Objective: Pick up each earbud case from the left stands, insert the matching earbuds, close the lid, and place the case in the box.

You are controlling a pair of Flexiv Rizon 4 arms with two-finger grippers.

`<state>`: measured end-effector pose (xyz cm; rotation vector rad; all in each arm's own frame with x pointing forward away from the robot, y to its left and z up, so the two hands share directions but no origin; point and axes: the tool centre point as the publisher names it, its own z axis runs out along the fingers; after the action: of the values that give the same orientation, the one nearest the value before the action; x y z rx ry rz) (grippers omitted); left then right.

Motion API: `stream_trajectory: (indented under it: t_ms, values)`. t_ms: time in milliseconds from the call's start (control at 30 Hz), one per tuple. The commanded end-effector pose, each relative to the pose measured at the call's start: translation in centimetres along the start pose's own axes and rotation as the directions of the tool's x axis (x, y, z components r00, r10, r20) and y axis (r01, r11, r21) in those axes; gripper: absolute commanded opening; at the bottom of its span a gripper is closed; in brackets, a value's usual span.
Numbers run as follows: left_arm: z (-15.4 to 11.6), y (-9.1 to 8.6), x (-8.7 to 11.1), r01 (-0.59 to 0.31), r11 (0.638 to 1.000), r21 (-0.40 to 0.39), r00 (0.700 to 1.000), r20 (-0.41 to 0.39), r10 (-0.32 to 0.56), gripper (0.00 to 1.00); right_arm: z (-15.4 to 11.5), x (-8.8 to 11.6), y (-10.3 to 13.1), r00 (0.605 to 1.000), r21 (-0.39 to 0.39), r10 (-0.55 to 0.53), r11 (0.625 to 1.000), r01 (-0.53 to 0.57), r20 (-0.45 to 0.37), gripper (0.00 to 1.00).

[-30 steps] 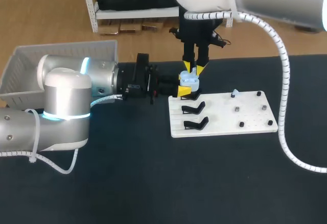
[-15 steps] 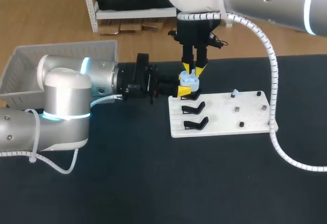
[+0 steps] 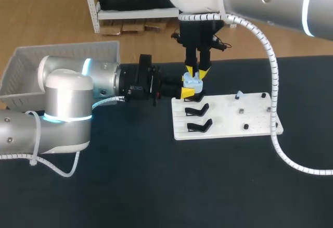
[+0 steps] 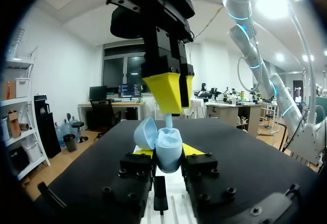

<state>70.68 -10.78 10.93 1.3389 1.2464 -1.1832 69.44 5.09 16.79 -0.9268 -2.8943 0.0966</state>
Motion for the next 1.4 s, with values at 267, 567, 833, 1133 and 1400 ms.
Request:
stream_trajectory:
  t_ms: [267,567,833,1133,1400]
  values:
    - [0.0,-0.1,0.1,-0.004,1.000,-0.004,1.000,0.005,0.004,0.00,0.4,-0.4,0.2,1.000,0.007,0.009,1.000,-0.009,-0.004,0.00]
    - [0.0,-0.1,0.1,-0.004,1.000,-0.004,1.000,0.005,0.004,0.00,0.8,-0.7,0.3,1.000,0.019,0.010,1.000,-0.010,0.007,0.00]
    - [0.0,-0.1,0.1,-0.004,1.000,-0.004,1.000,0.005,0.004,0.00,1.0,-0.9,0.3,1.000,0.035,0.008,0.999,-0.008,0.016,0.00]
    - [0.0,-0.1,0.1,-0.004,1.000,-0.004,1.000,0.005,0.004,0.00,1.5,-1.0,0.6,1.000,0.049,0.008,0.999,-0.008,0.009,0.00]
    - [0.0,-0.1,0.1,-0.004,1.000,-0.004,1.000,0.005,0.004,0.00,1.4,-0.9,0.6,1.000,0.037,0.012,0.999,-0.012,-0.001,0.48]
